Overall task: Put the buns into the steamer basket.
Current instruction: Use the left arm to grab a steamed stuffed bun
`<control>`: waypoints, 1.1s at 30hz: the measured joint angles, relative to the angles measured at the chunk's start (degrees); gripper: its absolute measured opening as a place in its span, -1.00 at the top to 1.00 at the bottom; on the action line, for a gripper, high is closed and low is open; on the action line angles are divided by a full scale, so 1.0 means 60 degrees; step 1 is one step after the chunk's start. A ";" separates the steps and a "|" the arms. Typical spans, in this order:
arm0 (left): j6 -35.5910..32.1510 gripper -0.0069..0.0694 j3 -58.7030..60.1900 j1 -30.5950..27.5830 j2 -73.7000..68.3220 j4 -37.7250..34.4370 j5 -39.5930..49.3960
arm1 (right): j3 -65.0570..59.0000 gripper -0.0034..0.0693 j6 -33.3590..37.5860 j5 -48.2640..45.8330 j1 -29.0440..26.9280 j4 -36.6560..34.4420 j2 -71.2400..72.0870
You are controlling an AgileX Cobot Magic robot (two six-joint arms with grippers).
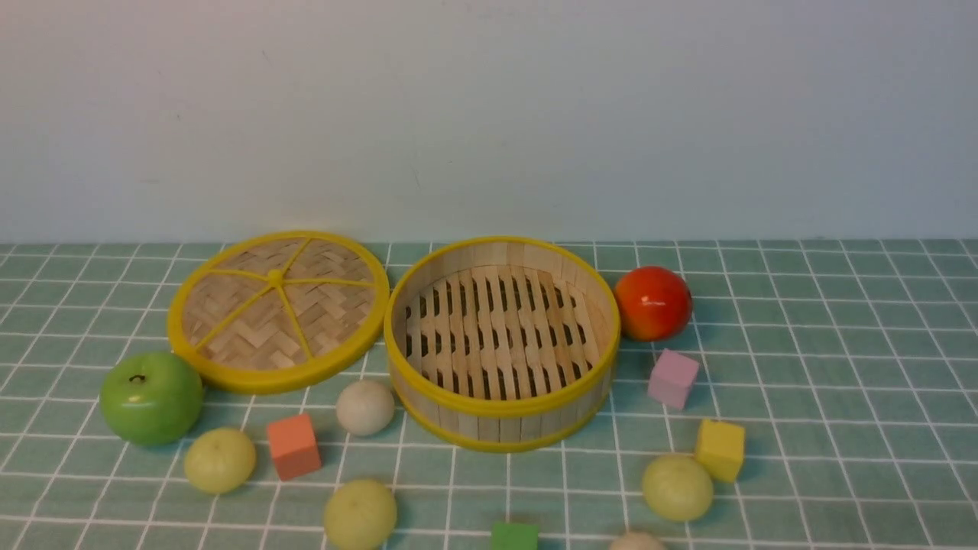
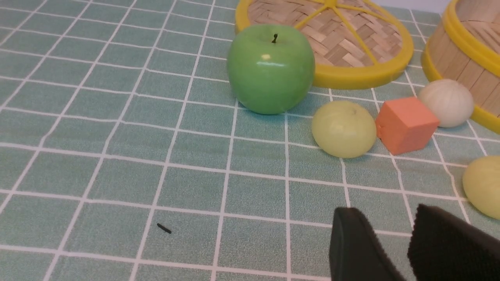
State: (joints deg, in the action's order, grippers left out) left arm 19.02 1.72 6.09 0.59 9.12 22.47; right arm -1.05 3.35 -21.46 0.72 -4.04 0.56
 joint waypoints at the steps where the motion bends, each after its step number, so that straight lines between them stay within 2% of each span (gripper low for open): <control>1: 0.0000 0.19 0.0000 0.0000 0.0000 0.0000 0.0000 | 0.0000 0.25 0.0000 0.0000 0.0000 0.0000 0.0000; 29: 0.0000 0.19 0.0000 0.0000 0.0000 0.0000 -0.0015 | 0.0000 0.25 0.0000 0.0000 0.0000 0.0000 0.0000; 33: 0.0000 0.19 0.0000 0.0000 0.0000 -0.0414 -0.0569 | 0.0000 0.25 0.0000 0.0000 0.0000 0.0000 0.0000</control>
State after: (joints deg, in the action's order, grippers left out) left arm 19.02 1.72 6.09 0.59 6.64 19.05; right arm -1.05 3.35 -21.46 0.72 -4.04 0.56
